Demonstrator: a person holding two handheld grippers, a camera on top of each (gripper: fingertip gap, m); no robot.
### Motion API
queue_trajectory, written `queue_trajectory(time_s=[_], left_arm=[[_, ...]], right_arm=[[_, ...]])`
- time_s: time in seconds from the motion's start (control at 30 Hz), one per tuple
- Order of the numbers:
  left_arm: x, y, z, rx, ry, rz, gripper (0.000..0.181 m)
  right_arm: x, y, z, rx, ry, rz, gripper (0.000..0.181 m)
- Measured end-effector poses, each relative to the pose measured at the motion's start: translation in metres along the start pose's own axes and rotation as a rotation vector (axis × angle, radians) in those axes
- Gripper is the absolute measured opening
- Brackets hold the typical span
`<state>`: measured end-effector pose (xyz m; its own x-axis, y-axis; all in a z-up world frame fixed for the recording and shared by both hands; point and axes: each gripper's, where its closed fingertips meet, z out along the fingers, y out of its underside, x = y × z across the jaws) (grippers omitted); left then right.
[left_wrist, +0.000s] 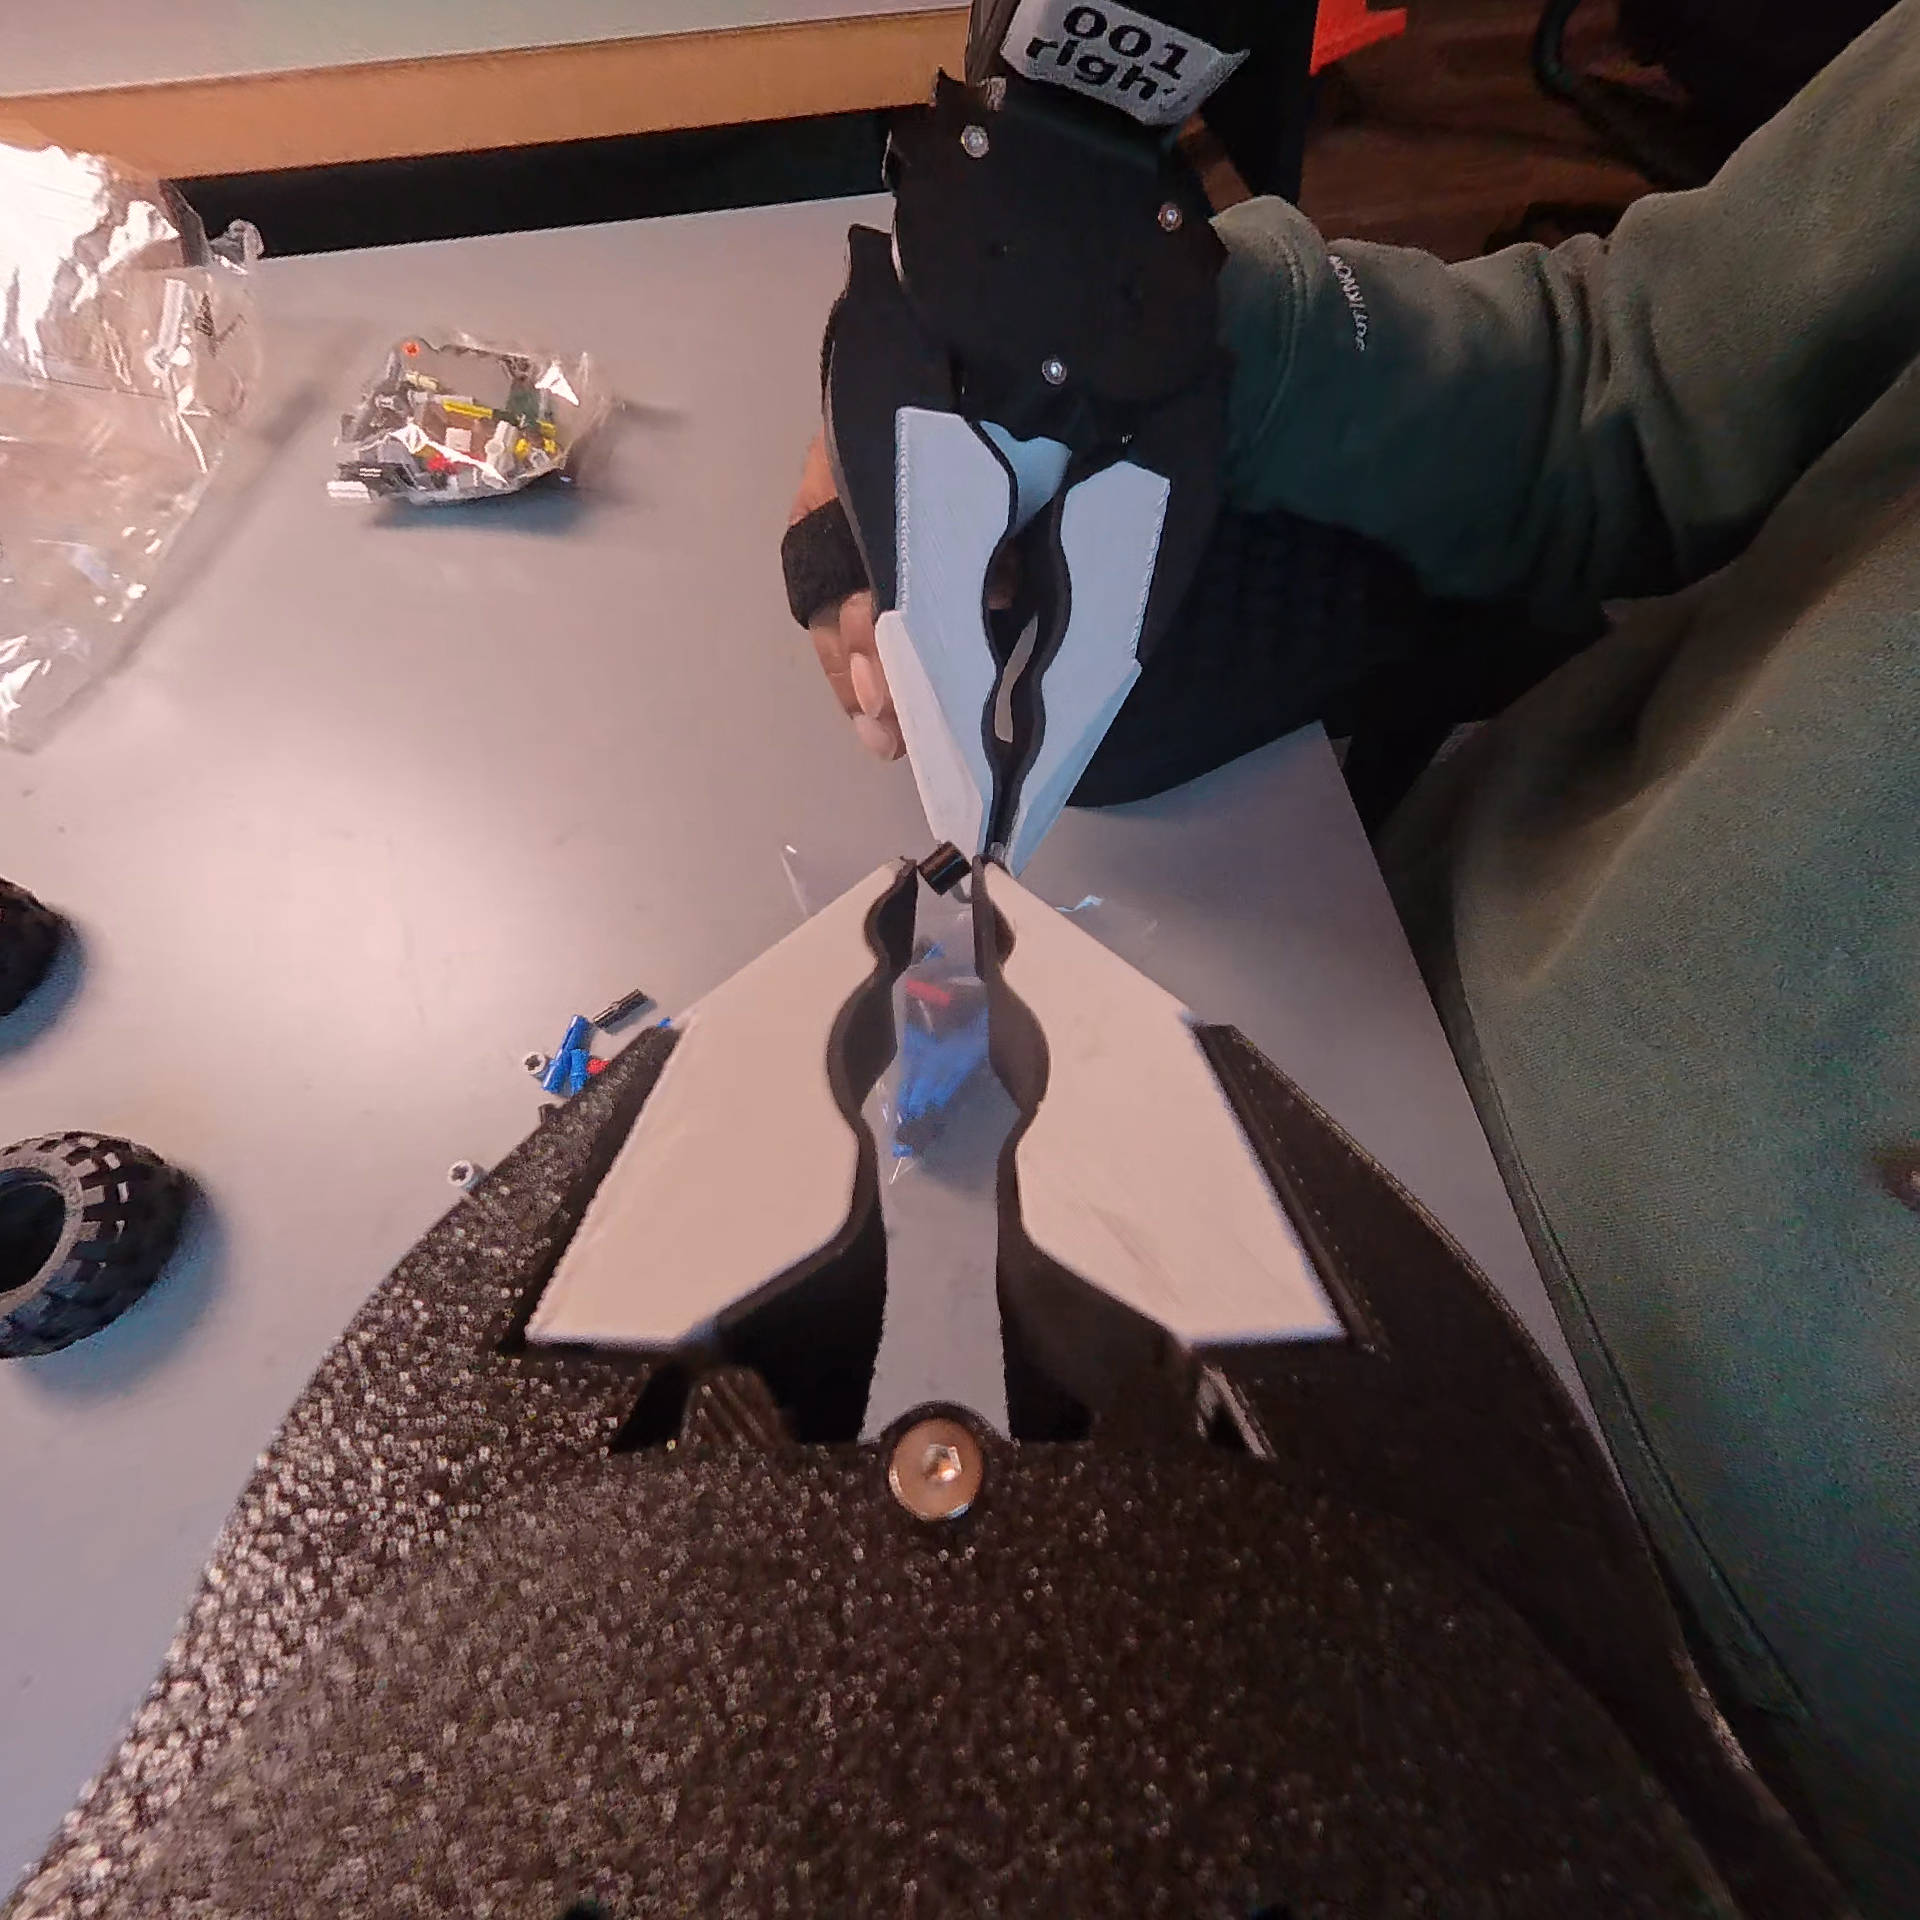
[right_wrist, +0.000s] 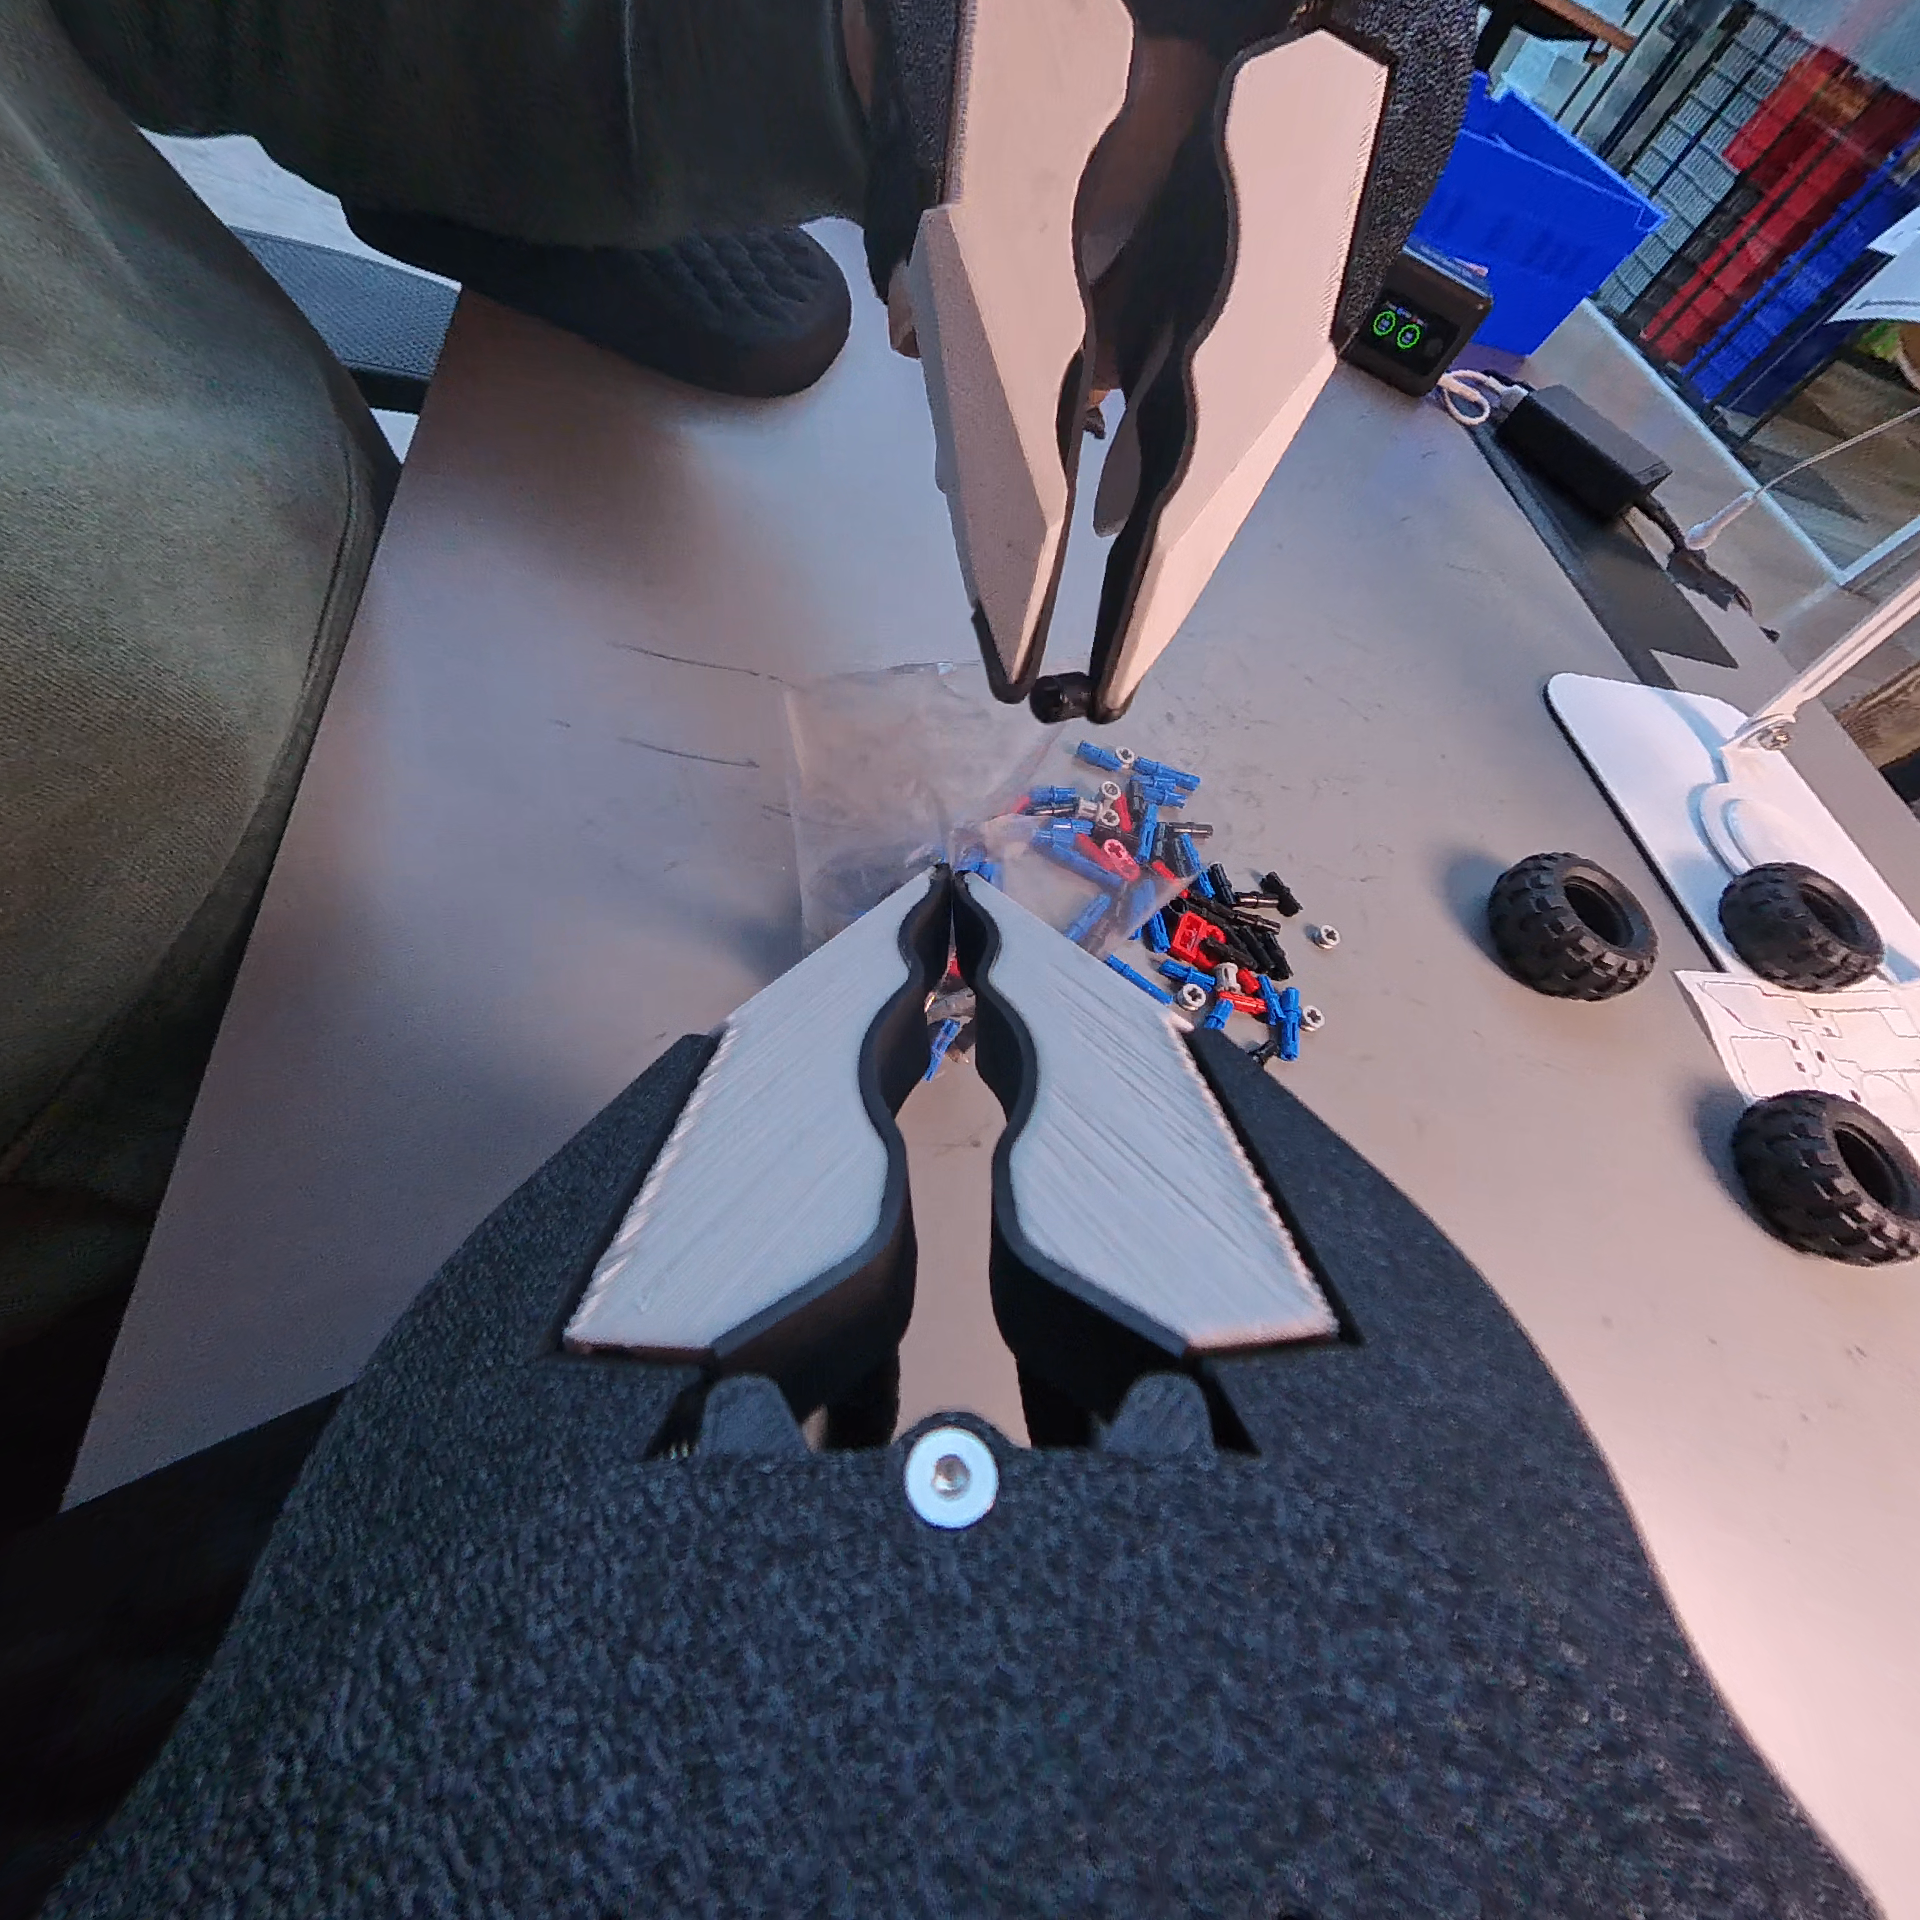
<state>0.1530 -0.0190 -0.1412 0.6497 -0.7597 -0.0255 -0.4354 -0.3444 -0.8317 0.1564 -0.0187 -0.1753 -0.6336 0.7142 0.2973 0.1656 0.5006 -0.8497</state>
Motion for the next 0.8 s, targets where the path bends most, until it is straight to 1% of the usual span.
queue_trajectory(time_s=[0.23,0.37,0.4,0.47,0.57,0.63,0.7,0.8], left_arm=[[-0.005,0.005,-0.016,0.043,-0.014,-0.03,0.019],[-0.019,0.018,-0.04,0.083,-0.063,-0.078,0.019],[-0.025,0.025,-0.045,0.082,-0.075,-0.103,0.019],[-0.037,0.054,-0.049,0.001,-0.114,-0.131,0.02],[-0.038,0.094,-0.04,-0.104,-0.106,-0.158,0.021],[-0.043,0.116,-0.035,-0.183,-0.134,-0.16,0.023],[-0.047,0.129,-0.033,-0.241,-0.156,-0.157,0.026],[-0.052,0.139,-0.03,-0.283,-0.182,-0.155,0.027]], right_arm=[[0.002,-0.003,-0.003,0.024,0.006,0.006,0.0],[0.008,-0.009,-0.011,0.067,0.041,0.019,0.0],[0.01,-0.01,-0.012,0.078,0.044,0.024,0.0],[0.011,-0.008,-0.013,0.07,0.049,0.029,0.0],[0.01,-0.003,-0.01,0.043,0.047,0.024,0.0],[0.01,-0.003,-0.011,0.041,0.05,0.02,0.0],[0.011,-0.005,-0.012,0.049,0.055,0.018,0.0],[0.01,-0.004,-0.013,0.05,0.052,0.018,0.0]])
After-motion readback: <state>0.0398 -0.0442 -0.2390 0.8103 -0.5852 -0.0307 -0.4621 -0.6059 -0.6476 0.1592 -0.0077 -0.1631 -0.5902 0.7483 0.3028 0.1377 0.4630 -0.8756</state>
